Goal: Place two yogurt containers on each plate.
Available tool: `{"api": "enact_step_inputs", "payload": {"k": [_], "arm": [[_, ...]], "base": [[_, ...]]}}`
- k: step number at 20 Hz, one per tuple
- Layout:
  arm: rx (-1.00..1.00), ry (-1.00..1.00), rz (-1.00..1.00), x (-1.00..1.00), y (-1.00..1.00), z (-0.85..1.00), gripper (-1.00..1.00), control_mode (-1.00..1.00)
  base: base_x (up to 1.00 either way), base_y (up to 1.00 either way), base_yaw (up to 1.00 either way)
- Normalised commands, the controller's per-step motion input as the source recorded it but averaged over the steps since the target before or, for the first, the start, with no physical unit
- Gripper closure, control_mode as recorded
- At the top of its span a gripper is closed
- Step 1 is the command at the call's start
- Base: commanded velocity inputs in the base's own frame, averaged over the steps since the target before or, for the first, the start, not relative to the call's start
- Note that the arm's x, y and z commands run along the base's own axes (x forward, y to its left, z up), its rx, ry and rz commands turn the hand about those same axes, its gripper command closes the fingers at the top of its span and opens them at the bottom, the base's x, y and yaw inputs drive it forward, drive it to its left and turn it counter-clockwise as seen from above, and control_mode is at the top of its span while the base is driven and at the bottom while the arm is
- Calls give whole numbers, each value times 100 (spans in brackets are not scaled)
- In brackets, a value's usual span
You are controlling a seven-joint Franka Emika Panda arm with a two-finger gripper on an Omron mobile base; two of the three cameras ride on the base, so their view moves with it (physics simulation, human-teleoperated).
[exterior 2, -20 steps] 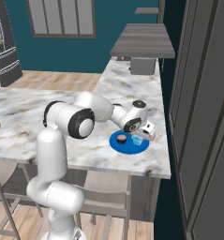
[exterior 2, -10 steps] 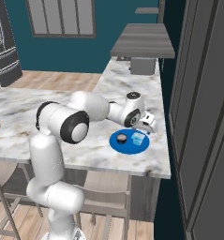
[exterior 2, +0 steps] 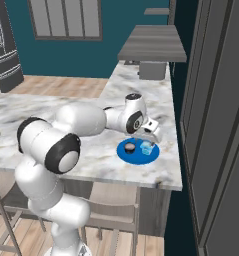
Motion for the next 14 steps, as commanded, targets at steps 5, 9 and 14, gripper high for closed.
{"api": "enact_step_inputs", "payload": {"k": [5,9,14], "arm": [[3,5,-1,-100,41,8,-100,-100],[0,-1,2,-99,64,11,-100,-100],[0,-1,11,-92,71,28,-100,-100]], "base": [[0,0,0],[0,0,0],[0,0,0]]}}
